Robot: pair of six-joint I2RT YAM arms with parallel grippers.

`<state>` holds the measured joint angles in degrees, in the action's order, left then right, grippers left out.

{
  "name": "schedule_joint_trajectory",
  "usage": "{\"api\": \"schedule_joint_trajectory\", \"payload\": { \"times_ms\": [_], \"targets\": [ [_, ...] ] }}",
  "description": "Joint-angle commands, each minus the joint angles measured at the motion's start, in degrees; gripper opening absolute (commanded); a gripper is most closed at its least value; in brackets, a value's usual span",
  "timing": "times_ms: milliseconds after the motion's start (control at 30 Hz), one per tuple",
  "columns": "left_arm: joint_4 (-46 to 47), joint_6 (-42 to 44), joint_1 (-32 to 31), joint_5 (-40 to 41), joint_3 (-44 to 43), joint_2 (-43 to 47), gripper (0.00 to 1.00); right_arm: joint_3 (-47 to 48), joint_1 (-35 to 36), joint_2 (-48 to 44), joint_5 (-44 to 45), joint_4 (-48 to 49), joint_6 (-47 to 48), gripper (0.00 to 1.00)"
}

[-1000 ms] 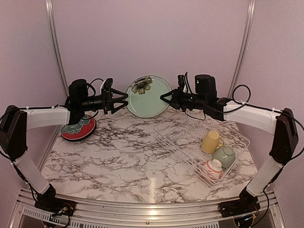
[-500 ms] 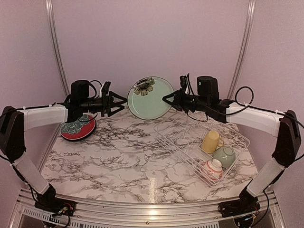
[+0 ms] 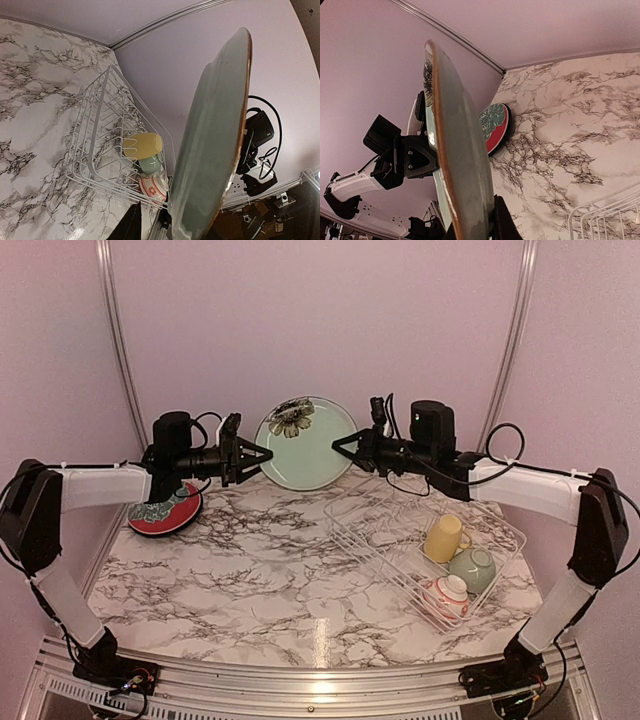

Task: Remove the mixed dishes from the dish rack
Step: Pass from the right arm to the left, then place the plate on the plate.

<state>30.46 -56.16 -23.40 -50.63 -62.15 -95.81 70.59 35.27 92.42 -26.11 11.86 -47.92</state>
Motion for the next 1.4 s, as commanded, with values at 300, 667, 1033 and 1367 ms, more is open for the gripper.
{"api": "schedule_joint_trajectory", "payload": {
  "times_ms": [300, 667, 1033, 1367],
  "targets": [
    [5.29, -3.26, -0.2, -2.61, 0.69, -2.55, 0.2, 0.58, 0.9, 0.45, -2.2, 11.68, -2.35, 0.0],
    [7.75, -4.58, -0.07, -2.56, 1.24, -2.72, 0.17, 0.69, 1.62, 2.16, -2.79, 13.49, -3.57, 0.0],
    [7.38, -4.92, 3.19, -1.87, 1.06, -1.47, 0.0, 0.29, 1.63, 1.31, -1.28, 10.03, -1.0, 0.44],
    [11.5, -10.56, 12.99, -1.6, 2.4, 0.04, 0.0, 0.37, 0.66, -1.92, 3.69, 0.0, 5.21, 0.98]
  ]
}}
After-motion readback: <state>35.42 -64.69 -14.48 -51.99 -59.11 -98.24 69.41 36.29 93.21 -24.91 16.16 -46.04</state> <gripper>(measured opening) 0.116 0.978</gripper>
